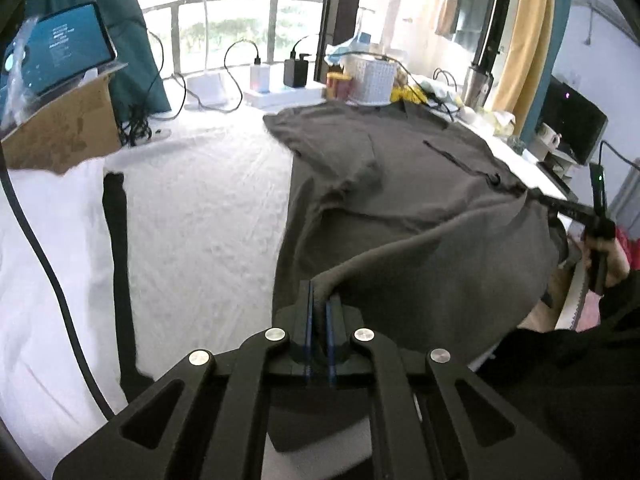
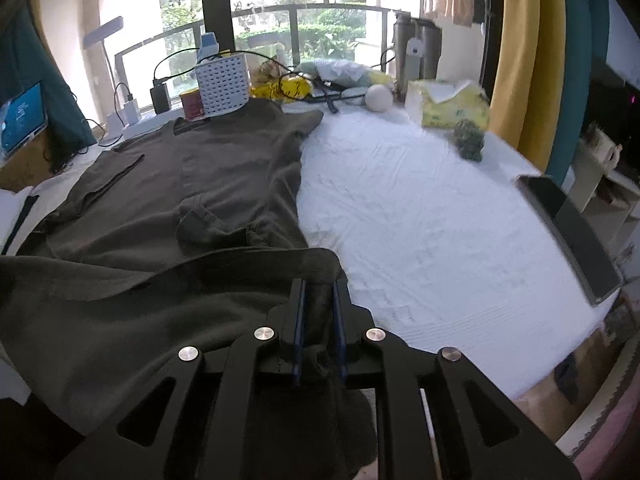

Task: Fold small clothes
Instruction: 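Lift the hem with both tools and carry it over toward the collar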

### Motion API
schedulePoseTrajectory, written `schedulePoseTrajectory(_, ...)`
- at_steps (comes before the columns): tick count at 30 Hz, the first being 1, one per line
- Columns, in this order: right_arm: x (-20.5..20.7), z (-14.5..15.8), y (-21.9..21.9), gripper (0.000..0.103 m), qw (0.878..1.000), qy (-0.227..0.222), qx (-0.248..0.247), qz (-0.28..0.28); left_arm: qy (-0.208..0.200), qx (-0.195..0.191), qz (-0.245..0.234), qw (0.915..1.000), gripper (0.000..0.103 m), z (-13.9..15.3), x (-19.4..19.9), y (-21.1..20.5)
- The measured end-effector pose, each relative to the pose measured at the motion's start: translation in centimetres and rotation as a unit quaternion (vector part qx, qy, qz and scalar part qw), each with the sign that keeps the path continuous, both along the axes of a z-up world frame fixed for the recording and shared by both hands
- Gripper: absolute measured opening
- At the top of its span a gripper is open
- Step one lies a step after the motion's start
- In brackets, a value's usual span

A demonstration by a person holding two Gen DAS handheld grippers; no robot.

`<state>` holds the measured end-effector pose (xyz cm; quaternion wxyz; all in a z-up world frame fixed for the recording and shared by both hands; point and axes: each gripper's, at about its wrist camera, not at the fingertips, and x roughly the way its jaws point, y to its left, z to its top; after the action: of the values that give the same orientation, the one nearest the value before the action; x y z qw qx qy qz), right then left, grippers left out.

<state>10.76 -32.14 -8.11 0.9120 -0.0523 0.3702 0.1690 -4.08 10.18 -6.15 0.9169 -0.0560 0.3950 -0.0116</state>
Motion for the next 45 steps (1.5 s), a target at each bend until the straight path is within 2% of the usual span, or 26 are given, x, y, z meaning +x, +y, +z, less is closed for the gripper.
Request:
schedulePoseTrajectory(3, -0.2, 0.1, -0.1, 0.012, 1.000, -0.008, 0.005, 0.002, -0.018, 0.000, 0.001, 0.9998, 0.006, 0.7, 0.9, 0.3)
schedulePoseTrajectory(5, -0.3, 0.4, -0.1, 0.003, 1.000, -0.009, 0.008, 0.008, -0.027, -0.005, 0.002, 0.9996, 0.006, 1.0, 1.6, 0.7)
schedulePoseTrajectory(19, -0.2, 6.4, -0.1, 0.003, 0.996, -0.083, 0.028, 0.000, -0.075, -0.022, 0.011, 0.9968, 0.006, 4.8, 5.6, 2.3)
schedulePoseTrajectory(31, 4.2, 9.9, 1.5, 0.003, 0.992, -0.125, 0.018, -0.010, -0.085, -0.026, -0.001, 0.9960, 0.006, 6.3, 10.6, 3.5)
schedulePoseTrajectory(39, 8.0, 10.7, 2.4, 0.003, 0.990, -0.136, 0.015, -0.018, -0.100, -0.037, -0.003, 0.9943, 0.006, 6.6, 15.1, 5.1)
schedulePoseTrajectory(45, 11.2, 10.7, 3.5, 0.003, 0.990, -0.143, 0.005, -0.016, -0.094, -0.034, -0.005, 0.9950, 0.006, 6.0, 18.9, 6.2)
